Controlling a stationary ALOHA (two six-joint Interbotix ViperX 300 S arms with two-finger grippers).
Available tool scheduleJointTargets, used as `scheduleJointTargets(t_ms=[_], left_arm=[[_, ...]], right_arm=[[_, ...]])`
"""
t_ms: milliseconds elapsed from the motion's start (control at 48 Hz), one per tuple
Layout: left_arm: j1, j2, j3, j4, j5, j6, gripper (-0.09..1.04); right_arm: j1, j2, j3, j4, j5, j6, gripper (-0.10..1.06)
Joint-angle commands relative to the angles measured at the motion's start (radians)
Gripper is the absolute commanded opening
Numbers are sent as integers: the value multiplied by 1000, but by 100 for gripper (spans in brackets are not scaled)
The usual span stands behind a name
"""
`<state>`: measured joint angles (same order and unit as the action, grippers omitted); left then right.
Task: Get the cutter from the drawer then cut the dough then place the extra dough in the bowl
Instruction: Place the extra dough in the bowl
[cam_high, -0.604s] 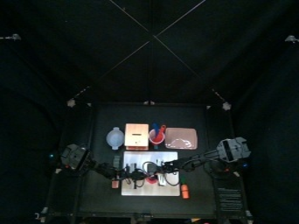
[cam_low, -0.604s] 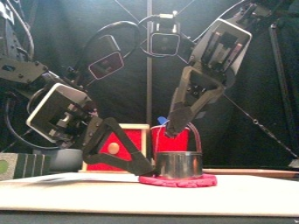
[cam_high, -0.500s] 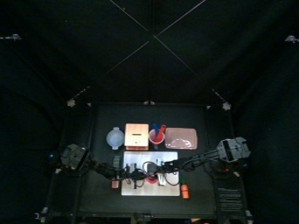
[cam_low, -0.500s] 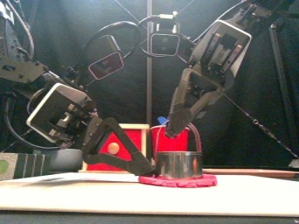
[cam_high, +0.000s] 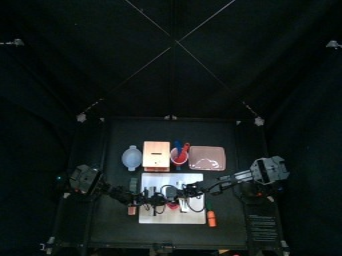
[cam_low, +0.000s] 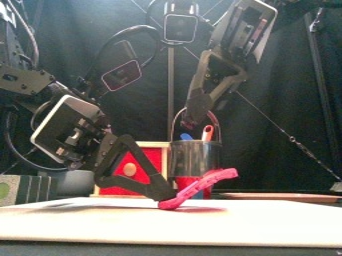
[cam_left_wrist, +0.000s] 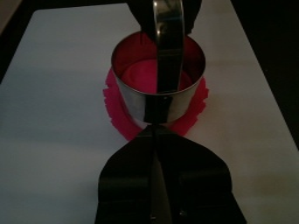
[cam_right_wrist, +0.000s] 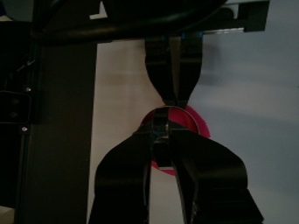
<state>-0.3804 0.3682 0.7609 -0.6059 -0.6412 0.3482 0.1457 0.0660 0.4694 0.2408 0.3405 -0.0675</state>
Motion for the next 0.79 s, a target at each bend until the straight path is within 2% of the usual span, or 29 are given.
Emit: scheduleJointTargets(t_ms=[21, 208, 375, 604, 792], left_arm=[[3, -11, 2, -5, 12, -2, 48], [3, -11, 8, -5, 12, -5, 48], [3, -11, 11, -15, 12, -5, 48], [5, -26, 29, -38, 12, -3, 48], [11, -75, 66, -60, 12, -2, 48]], right_arm=[[-18, -63, -29, -21, -3, 0, 54], [-46, -100, -29, -32, -3, -2, 54], [-51, -152, -8, -32, 8, -2, 54], [-58, -230, 95, -31, 61, 0, 54], [-77, -284, 190, 8, 67, 11, 54]])
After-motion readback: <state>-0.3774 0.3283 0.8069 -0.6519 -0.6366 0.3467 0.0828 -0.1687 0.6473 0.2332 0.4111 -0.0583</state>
